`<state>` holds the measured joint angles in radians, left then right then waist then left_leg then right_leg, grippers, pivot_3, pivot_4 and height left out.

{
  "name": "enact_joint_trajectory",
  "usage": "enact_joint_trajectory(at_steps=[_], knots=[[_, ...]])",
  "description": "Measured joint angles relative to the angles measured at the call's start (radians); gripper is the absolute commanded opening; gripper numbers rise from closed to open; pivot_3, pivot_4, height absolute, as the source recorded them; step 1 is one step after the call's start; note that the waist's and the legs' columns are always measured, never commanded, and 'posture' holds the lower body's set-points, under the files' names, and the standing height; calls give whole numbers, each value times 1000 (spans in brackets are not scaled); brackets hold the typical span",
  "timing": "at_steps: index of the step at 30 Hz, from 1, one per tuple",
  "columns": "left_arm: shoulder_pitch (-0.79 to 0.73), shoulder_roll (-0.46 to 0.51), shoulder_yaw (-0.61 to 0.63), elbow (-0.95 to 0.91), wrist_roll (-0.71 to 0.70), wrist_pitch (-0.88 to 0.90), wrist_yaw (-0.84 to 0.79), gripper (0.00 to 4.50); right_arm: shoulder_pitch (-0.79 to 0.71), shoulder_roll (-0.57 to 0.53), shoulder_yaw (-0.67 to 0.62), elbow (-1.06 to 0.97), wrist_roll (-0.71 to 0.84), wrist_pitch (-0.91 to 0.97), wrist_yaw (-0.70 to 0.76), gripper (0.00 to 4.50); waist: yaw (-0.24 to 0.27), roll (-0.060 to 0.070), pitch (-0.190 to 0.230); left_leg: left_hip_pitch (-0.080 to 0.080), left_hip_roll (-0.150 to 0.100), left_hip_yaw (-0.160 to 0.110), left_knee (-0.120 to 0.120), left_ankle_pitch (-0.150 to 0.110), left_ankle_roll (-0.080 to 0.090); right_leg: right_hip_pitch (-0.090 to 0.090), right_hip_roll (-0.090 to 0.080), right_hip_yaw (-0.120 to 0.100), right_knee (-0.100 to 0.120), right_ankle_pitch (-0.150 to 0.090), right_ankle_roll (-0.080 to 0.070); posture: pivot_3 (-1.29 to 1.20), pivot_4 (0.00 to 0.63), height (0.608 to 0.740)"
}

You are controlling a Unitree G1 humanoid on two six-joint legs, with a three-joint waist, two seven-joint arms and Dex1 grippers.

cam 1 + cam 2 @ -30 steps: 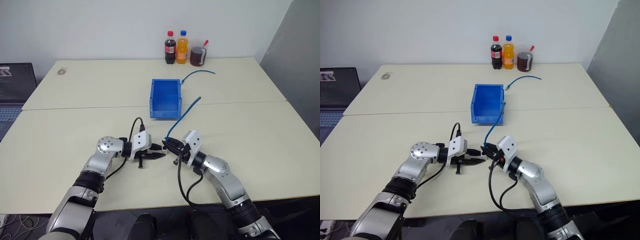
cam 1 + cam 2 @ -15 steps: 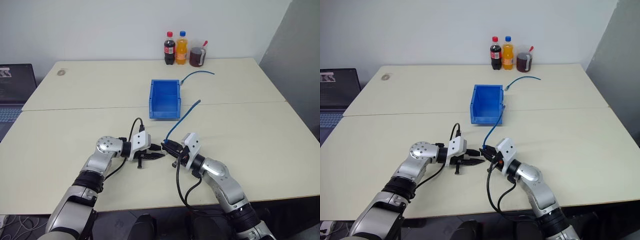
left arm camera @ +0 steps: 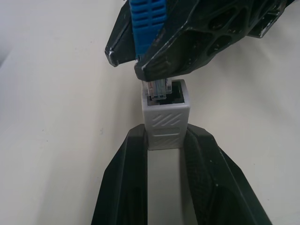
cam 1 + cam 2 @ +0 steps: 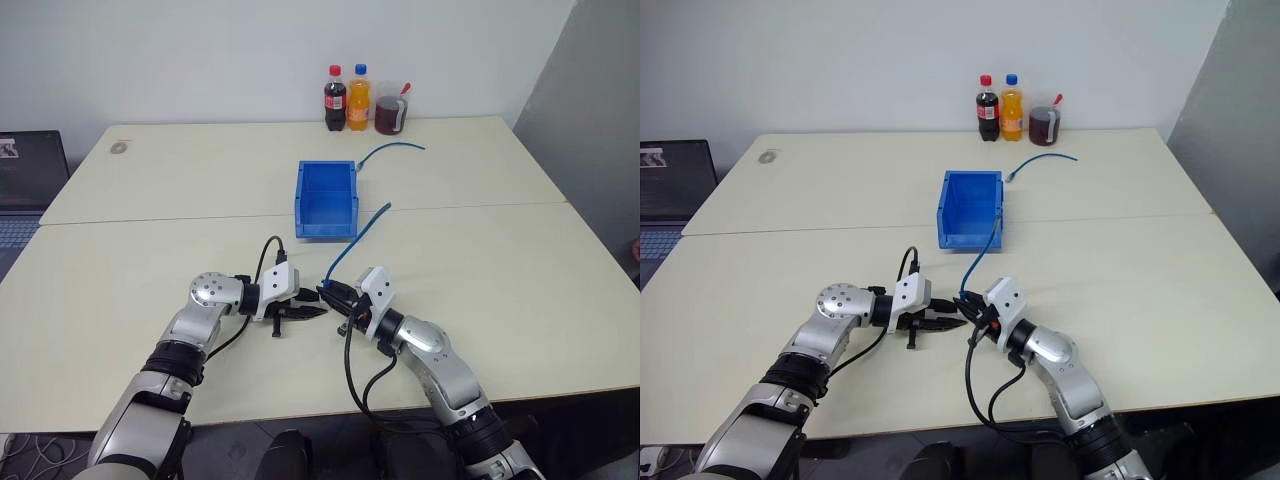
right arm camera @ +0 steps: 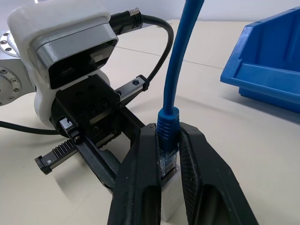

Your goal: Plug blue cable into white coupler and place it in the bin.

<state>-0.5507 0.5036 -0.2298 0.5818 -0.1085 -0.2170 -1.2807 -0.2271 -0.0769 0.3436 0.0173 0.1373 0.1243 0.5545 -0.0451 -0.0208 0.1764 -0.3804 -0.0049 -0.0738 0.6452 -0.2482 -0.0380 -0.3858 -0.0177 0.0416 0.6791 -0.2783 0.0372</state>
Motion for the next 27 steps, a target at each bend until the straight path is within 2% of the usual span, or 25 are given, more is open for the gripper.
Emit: enact_joint_trajectory(at_steps=[17,19,22,23,26,27], knots=[[4,7,1,1,1,7,4,770,-23,8,21,44,-40,20,7,269,-7,-2,-5,2,1,-1,0,0,0,1,0,0,0,0,0,0,150,740],[5,11,1,3,2,11,7,770,-33,10,25,60,-46,21,6,269,-10,-2,-6,4,1,-1,-1,0,0,3,0,0,0,0,0,0,150,740],[16,17,2,5,6,10,19,770,-55,10,34,95,-58,23,3,269,-14,-3,-9,16,3,-1,-5,0,0,13,-1,0,0,-2,-4,0,150,740],[19,18,2,6,7,10,25,770,-59,10,37,103,-59,26,2,269,-15,-3,-11,18,5,-1,-6,0,0,14,-1,1,0,-7,-12,0,150,740],[23,21,2,7,11,9,32,770,-60,11,40,111,-59,35,2,269,-14,-2,-16,19,9,-1,-6,0,0,14,0,-1,0,-8,-13,0,150,740],[25,21,2,6,13,8,34,1119,-59,11,41,112,-59,36,2,269,-14,-1,-17,19,10,-1,-6,0,0,14,1,-1,0,-8,-13,0,150,740]])
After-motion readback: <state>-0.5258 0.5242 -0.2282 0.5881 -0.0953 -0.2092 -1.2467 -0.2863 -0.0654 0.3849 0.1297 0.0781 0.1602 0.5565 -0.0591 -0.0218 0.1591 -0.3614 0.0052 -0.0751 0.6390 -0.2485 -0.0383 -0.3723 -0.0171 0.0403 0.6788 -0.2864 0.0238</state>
